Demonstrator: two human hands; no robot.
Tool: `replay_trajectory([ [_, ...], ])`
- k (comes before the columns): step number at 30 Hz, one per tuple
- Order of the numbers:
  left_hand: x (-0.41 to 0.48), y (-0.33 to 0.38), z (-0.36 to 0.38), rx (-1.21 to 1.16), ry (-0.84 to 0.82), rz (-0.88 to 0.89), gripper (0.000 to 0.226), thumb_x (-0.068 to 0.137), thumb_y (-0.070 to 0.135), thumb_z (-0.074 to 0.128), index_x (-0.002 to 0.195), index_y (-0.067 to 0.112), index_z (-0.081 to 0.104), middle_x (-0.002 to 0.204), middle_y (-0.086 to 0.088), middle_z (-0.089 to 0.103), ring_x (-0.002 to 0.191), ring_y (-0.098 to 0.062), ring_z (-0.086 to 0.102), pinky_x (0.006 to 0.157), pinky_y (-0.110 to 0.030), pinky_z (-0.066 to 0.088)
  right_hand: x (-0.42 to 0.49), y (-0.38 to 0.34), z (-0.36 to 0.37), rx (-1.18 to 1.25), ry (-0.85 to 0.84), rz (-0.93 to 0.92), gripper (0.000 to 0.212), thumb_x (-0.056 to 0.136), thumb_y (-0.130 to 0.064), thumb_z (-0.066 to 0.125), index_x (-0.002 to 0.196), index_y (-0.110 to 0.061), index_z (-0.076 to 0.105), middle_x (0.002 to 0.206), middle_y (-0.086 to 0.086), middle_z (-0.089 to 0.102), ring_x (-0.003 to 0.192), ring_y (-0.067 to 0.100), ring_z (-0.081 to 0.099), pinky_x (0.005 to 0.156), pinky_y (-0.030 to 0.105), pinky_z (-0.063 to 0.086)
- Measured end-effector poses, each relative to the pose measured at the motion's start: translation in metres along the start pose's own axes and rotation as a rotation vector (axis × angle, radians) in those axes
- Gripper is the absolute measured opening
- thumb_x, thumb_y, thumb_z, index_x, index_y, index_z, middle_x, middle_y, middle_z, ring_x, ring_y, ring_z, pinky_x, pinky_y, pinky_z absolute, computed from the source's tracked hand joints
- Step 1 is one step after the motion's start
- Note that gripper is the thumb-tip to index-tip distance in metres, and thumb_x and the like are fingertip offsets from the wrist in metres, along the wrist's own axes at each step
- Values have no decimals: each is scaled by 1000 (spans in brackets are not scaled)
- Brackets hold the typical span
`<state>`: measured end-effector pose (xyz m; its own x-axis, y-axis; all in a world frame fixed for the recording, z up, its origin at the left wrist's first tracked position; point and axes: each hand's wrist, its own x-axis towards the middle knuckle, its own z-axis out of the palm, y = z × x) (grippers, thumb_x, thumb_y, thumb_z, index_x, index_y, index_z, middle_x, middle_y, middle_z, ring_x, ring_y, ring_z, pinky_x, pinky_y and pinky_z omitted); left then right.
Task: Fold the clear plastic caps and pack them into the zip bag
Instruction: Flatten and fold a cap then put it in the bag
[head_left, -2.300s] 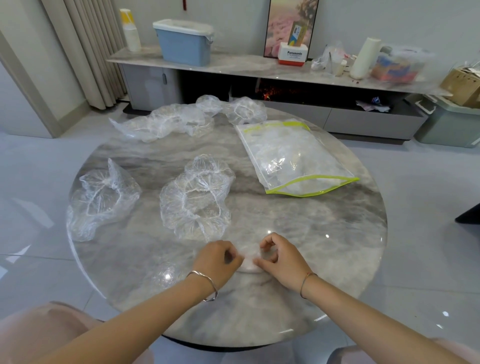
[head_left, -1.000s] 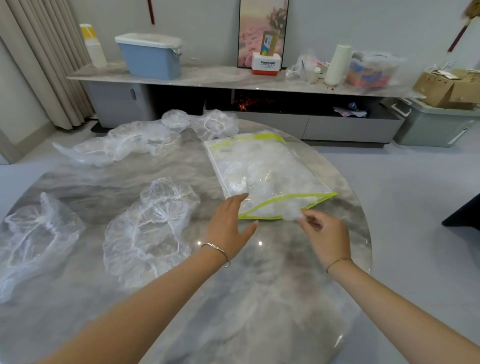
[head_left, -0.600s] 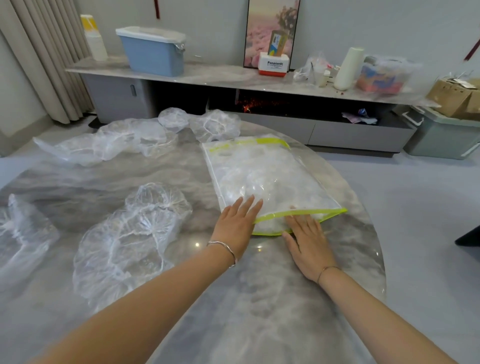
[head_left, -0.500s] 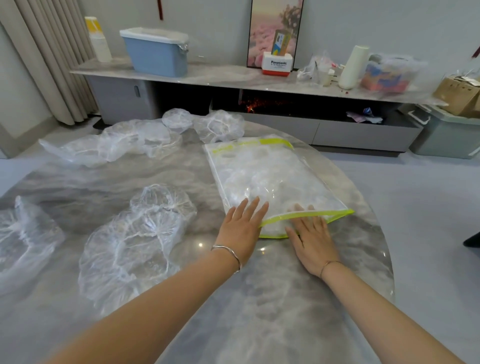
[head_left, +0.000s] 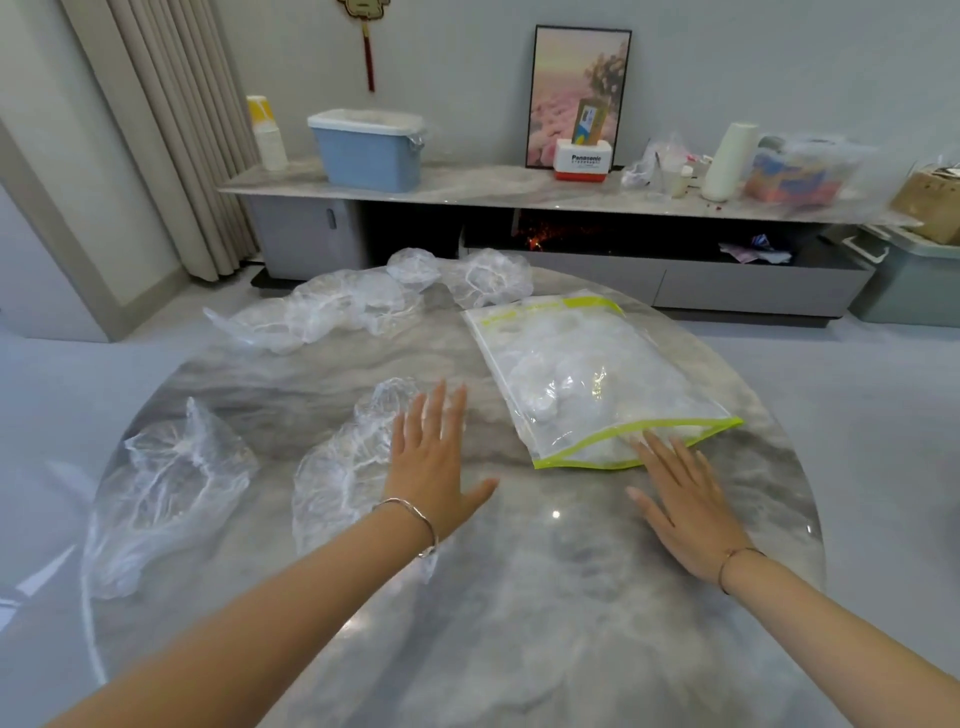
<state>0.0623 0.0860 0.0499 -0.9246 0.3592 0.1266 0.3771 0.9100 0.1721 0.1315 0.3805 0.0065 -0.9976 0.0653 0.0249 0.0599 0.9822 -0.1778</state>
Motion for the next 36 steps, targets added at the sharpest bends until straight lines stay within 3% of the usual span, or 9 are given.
replay_trajectory([
  [4,-11,-21,6,-88,-291,-341,84,94,55,37,149,8,-6,157,-13,-8,144,-33,-5,117,-42,3,-25,-27,-17,155,39,8,69,89,-63,17,150,-32,7,157,-11,10,146,10,-4,110,16,-13],
  [8,-9,-22,7,-229,-133,-346,42,101,26,25,133,6,43,147,-14,35,136,-33,27,111,-45,25,-51,-63,-28,359,109,-26,58,98,-40,41,149,-26,18,154,-11,16,146,12,6,116,23,1],
  [10,-11,-16,-3,-321,28,-291,37,101,20,26,119,3,53,128,-16,53,121,-34,44,100,-44,37,-64,-74,-31,377,112,-94,61,95,-41,45,148,-29,16,153,-14,13,145,10,7,118,29,9],
  [13,-35,0,-22,-412,55,103,38,100,22,28,117,4,57,118,-16,60,111,-35,52,95,-35,36,-81,-82,-35,308,148,-224,80,88,-32,61,147,-35,7,157,-16,5,145,6,5,119,33,13],
  [17,-81,13,-20,-241,-260,562,45,101,33,23,143,23,36,150,-1,35,134,-20,35,109,-24,20,-95,-95,-37,186,205,-429,101,76,-34,72,151,-33,3,159,-12,0,146,9,1,117,28,8],
  [21,-117,1,0,-138,-267,754,56,97,48,10,137,27,44,143,-5,46,125,-27,49,104,-38,38,-111,-98,-11,-1,125,-543,83,74,-39,58,148,-32,22,159,-6,10,146,15,4,116,32,4],
  [27,-150,-26,21,-123,-273,502,81,84,68,35,150,29,8,156,10,-4,145,-17,-3,114,-30,-7,-125,-88,18,-42,74,-569,37,79,-32,44,112,-37,61,128,-17,58,128,5,40,112,27,18],
  [32,-154,-52,24,-61,-402,448,93,67,85,22,143,39,-5,153,16,-10,144,-9,-9,117,-29,-5,-129,-104,12,377,-73,-310,21,95,-19,53,102,-28,72,103,-14,68,103,4,56,102,9,31],
  [36,-158,-51,21,-93,-384,427,109,61,89,33,149,29,9,149,21,-6,139,-1,-7,116,-25,-7,-128,-113,5,772,-153,-6,19,94,-24,57,78,-26,69,80,-11,70,80,1,64,80,17,48],
])
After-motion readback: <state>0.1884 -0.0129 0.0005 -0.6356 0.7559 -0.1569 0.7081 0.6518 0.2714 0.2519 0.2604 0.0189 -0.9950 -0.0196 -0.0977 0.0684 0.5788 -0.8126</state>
